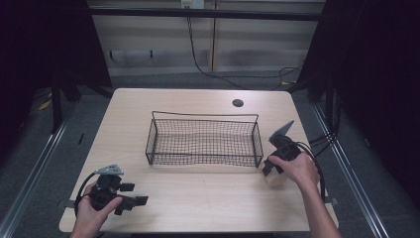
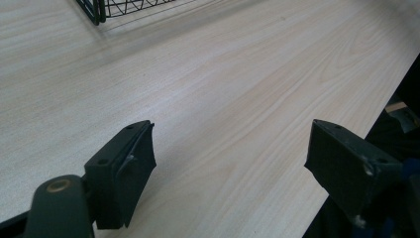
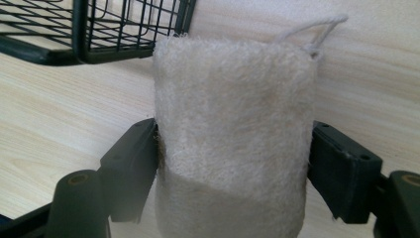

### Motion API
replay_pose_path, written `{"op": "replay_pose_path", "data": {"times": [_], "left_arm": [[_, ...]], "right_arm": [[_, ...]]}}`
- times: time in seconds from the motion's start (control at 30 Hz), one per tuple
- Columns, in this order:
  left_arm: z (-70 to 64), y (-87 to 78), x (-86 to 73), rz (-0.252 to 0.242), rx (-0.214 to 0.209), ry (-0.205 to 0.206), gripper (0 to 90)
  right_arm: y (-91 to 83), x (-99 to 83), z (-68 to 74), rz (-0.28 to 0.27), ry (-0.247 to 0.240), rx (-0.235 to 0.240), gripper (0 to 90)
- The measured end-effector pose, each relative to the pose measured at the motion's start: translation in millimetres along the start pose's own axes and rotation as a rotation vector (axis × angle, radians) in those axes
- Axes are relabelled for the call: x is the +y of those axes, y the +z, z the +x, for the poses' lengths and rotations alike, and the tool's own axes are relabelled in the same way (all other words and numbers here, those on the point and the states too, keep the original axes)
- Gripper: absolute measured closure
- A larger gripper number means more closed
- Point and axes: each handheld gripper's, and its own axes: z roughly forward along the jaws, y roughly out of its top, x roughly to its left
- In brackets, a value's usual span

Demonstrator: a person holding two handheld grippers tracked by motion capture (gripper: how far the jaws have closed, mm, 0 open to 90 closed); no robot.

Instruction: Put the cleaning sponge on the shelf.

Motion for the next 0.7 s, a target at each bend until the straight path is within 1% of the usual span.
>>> {"op": "replay_pose_path", "data": {"times": [0.03,0.13,0.2,0.23,0.33,0.37,0.4,0.63,0.7], "left_arm": [[0.0,0.2,-0.1,-0.002,0.003,-0.001,18.6],[-0.2,0.5,-0.1,0.0,0.002,0.001,18.7],[-0.2,0.5,-0.1,0.002,0.003,0.001,18.6],[-0.3,0.6,-0.1,0.001,0.003,0.0,18.6],[-0.1,0.4,-0.1,0.002,0.004,0.001,18.6],[-0.2,0.5,-0.1,0.001,0.003,0.001,18.6],[-0.3,0.6,-0.1,0.001,0.004,-0.001,18.6],[-0.5,0.8,-0.1,0.002,0.006,0.001,18.7],[-0.7,1.2,-0.1,0.002,0.008,0.001,18.6]], "right_arm": [[0.8,0.3,-0.5,-0.007,-0.008,0.002,26.6],[0.3,0.7,1.1,0.005,0.0,-0.003,26.9],[-0.5,-0.1,1.0,-0.022,0.005,-0.014,27.3],[-0.2,-0.3,0.6,-0.012,0.009,-0.01,27.4],[-1.4,-0.6,-0.1,-0.013,0.021,-0.007,27.7],[-2.6,-1.0,-0.8,-0.016,0.025,-0.007,27.7],[-3.6,-1.4,-2.1,-0.018,0.019,-0.002,27.7],[-11.8,-6.3,-7.8,-0.051,0.039,0.016,28.0],[-13.1,-7.3,-8.9,-0.048,0.036,0.017,28.0]]}}
